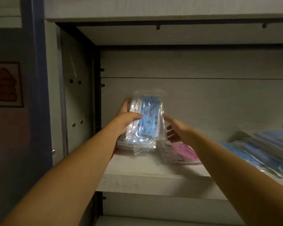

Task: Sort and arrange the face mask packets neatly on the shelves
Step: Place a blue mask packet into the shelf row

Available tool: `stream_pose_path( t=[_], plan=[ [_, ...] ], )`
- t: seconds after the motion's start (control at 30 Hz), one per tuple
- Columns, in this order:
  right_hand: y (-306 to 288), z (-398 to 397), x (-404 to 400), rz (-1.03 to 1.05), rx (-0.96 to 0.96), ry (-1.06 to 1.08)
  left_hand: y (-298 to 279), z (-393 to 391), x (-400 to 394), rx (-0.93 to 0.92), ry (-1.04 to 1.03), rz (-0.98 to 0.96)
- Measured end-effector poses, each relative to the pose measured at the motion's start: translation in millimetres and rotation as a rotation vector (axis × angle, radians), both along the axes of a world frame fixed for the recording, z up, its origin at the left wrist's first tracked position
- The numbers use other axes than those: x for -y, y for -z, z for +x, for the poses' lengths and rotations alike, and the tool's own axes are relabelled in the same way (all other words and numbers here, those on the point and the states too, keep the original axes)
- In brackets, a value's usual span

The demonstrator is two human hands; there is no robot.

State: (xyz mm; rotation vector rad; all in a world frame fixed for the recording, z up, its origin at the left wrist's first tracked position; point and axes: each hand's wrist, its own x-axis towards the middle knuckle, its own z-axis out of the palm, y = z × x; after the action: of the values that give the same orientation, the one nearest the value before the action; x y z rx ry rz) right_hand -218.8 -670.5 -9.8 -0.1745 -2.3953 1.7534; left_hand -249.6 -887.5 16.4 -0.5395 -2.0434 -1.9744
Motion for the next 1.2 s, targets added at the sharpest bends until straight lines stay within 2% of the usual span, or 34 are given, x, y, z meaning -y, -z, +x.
stream_pose_path(
  t=[0.1, 0.17, 0.27, 0.4, 0.53, 0.6, 0.67, 0.73, 0.83, 1.0, 1.1, 1.2],
  plan=[
    [-4, -5, 5, -0.269, -0.114, -0.128, -1, 1, 0, -0.075, 0.026, 0.056],
    [-4, -9, 7, -0.341, -0.15, -0.215, 1, 1, -3, -0.132, 0.041, 0.074],
    [-3, -9, 10, -0.292, -0.212, -0.285, 12, 0, -11, -0.236, 0.043, 0.085],
    [3, -21, 14, -0.199, -0.265, -0.192, 23, -11, -20, -0.308, 0.066, 0.066],
    [0, -34, 19, -0.253, -0.286, -0.119, 18, -26, -25, -0.366, -0.012, -0.001],
    [-2, -42, 18, -0.313, -0.333, -0.109, 11, -34, -25, -0.333, -0.065, 0.051],
    [-2, -50, 15, -0.37, -0.38, -0.119, 6, -44, -25, -0.229, -0.109, 0.144],
    [4, -55, 12, -0.403, -0.412, -0.139, 7, -48, -24, -0.1, -0.121, 0.137],
    [14, -59, 9, -0.377, -0.414, -0.152, 16, -54, -23, 0.014, 0.027, 0.139],
    [18, -63, 10, -0.281, -0.375, -0.221, 29, -61, -19, -0.083, 0.085, 0.185],
    [25, -65, 15, -0.228, -0.346, -0.356, 32, -56, -20, -0.07, 0.098, 0.168],
    [32, -69, 14, -0.247, -0.316, -0.359, 33, -59, -20, -0.087, 0.072, 0.228]
  ],
)
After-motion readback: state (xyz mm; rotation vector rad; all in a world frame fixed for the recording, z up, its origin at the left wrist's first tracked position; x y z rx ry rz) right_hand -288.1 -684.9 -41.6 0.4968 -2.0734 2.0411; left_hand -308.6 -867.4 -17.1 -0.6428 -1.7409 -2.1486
